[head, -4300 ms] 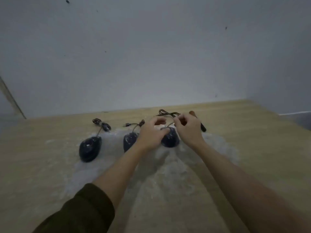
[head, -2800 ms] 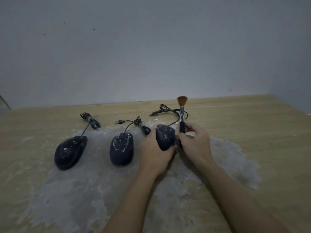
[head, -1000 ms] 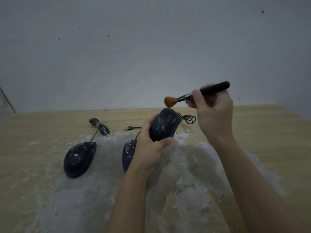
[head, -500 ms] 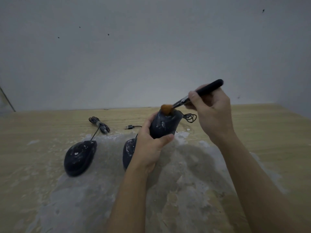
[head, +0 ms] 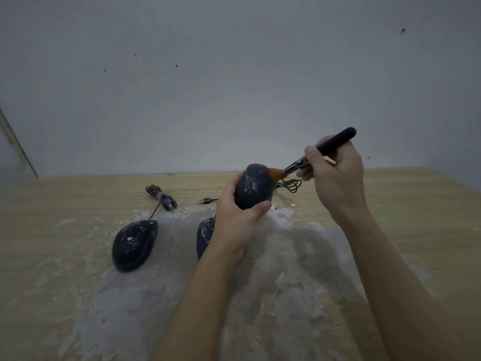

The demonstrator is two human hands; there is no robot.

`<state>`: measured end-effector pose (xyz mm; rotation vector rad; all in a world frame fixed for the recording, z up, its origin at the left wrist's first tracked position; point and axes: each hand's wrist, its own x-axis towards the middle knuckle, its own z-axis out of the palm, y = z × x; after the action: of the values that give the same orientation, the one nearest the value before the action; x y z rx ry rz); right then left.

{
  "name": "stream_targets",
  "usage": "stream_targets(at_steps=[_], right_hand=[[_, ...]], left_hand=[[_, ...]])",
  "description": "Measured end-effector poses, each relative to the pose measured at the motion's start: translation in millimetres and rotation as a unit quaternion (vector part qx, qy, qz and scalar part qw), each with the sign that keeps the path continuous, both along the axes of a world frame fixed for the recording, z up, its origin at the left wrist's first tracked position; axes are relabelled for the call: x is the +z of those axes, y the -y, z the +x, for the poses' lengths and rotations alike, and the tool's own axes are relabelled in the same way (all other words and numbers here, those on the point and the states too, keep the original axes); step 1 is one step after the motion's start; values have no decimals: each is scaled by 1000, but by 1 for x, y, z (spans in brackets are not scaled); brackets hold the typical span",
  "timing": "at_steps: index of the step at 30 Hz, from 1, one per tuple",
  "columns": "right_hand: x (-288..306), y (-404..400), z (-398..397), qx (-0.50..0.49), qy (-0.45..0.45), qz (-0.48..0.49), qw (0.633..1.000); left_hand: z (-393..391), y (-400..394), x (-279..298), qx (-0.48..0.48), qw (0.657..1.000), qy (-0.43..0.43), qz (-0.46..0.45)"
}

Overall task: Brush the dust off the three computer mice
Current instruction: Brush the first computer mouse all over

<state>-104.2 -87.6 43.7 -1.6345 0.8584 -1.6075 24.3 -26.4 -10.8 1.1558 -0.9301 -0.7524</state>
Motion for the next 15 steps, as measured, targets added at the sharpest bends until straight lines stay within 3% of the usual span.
stream_targets(at_steps=[4,7,10,13,15], right_hand=[[-2,0,0,46,24,33,998],[-1,-1,-1,27,23,24,999],[-1,-2,0,76,38,31,996],[-1,-2,0,26,17,1,1000],[-2,-1,-1,45,20,5,999]], left_hand=[[9,-3,4,-3,998,69,1],[16,-7,3,-16,994,109,10],[20,-8,0,-35,994,108,11],[21,-7,-2,-56,993,99,23],[21,-7,-4,-66,994,84,26]])
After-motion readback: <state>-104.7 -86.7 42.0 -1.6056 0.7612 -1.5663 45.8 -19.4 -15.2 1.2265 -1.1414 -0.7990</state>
